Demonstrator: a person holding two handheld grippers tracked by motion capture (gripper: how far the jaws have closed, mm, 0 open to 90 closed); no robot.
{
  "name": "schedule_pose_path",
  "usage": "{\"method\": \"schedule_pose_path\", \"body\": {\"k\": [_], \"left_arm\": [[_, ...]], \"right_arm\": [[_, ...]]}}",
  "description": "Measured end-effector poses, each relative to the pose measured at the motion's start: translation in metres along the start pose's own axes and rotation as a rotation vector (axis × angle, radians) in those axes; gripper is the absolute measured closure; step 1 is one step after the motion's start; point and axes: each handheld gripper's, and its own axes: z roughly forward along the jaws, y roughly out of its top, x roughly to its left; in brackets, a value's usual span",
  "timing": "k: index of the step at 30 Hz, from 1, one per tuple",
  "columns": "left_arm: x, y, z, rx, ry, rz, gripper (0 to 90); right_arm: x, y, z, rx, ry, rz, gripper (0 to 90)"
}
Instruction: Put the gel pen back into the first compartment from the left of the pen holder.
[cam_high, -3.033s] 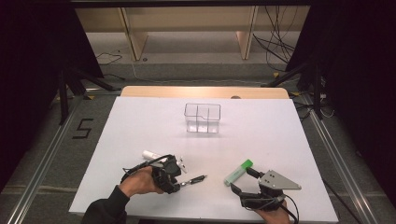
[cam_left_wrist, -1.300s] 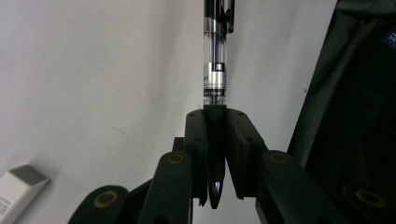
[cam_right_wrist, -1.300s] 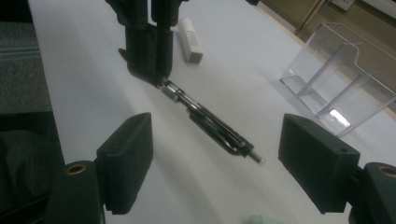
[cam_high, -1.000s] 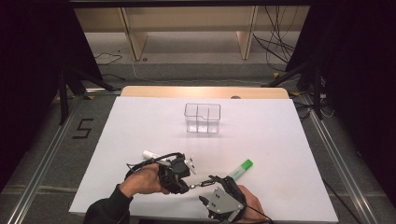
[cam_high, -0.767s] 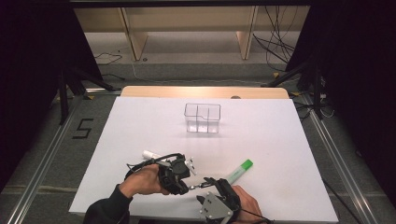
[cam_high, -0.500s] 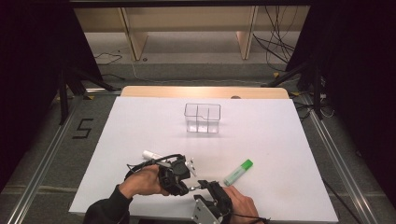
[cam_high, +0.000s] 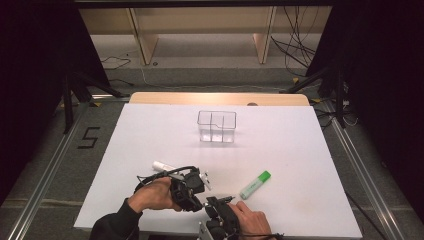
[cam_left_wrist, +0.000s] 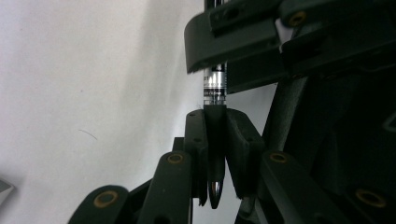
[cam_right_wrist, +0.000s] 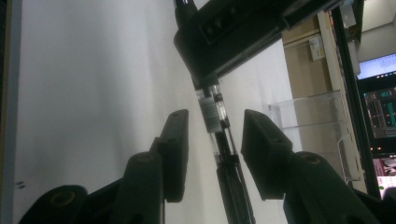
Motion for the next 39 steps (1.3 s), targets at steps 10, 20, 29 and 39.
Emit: {"method": "schedule_pose_path", "body": {"k": [10, 20, 29, 39], "left_arm": [[-0.002, 0.002, 0.002, 0.014, -0.012, 0.001, 79.0], [0.0, 0.0, 0.003, 0.015, -0.028, -0.009, 77.7], [0.003, -0.013, -0.015, -0.007, 0.007, -0.007, 47.1], [0.012, -0.028, -0.03, -0.138, 0.047, -0.019, 25.7]], "right_arm": [[0.006, 0.005, 0.003, 0.01, -0.034, -0.057, 74.7], [0.011, 0.005, 0.005, 0.016, -0.033, -0.118, 79.5], [0.006, -0.004, 0.003, 0.009, -0.044, -0.102, 79.8], [-0.017, -0.025, -0.008, 0.012, -0.092, -0.012, 79.8]]}}
